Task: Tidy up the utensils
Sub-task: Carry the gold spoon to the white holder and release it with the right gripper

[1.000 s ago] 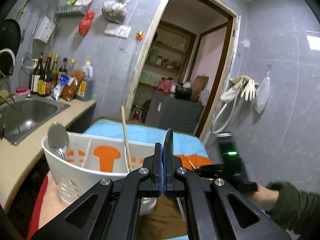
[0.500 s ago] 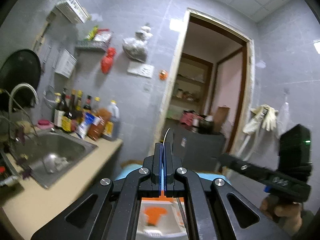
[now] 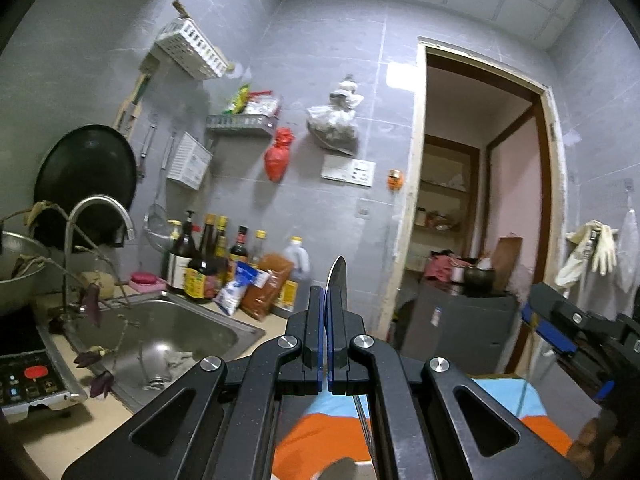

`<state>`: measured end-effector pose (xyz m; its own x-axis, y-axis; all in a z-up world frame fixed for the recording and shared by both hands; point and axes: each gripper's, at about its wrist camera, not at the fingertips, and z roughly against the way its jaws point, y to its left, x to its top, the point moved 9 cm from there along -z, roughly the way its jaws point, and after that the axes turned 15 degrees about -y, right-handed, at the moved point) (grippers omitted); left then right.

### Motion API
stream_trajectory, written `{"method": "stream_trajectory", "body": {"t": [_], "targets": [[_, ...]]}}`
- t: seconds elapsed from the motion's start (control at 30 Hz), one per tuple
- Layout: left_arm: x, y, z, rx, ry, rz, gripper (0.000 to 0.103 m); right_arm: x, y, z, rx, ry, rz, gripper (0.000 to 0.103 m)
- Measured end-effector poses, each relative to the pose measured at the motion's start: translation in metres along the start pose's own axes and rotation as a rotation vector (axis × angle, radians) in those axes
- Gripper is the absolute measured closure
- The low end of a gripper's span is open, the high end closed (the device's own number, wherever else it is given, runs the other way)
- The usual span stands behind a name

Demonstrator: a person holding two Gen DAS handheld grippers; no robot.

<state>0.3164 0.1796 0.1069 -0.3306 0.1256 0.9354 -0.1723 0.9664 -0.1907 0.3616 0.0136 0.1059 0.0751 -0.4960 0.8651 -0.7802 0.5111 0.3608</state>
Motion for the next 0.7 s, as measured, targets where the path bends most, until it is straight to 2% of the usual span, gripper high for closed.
{"method": "stream_trajectory", "body": {"t": [0.17, 0.33, 0.47, 0.7], "targets": [[-0.008, 0.005, -0.001, 0.048, -0.056, -0.028, 0.103, -0.013, -0.007, 0.005, -0.016, 0.005, 0.019, 0.077], [-0.019, -0.004, 0.008, 0.051, -0.078, -0.093, 0.103, -0.026, -0.015, 0.012, -0.038, 0.033, 0.038, 0.077], [-0.031, -0.010, 0.014, 0.035, -0.058, -0.116, 0.103, -0.034, -0.019, 0.018, -0.048, 0.064, 0.051, 0.077], [-0.043, -0.022, 0.032, -0.036, 0.022, -0.069, 0.103, -0.044, -0.020, 0.031, -0.062, 0.126, 0.093, 0.076]]}}
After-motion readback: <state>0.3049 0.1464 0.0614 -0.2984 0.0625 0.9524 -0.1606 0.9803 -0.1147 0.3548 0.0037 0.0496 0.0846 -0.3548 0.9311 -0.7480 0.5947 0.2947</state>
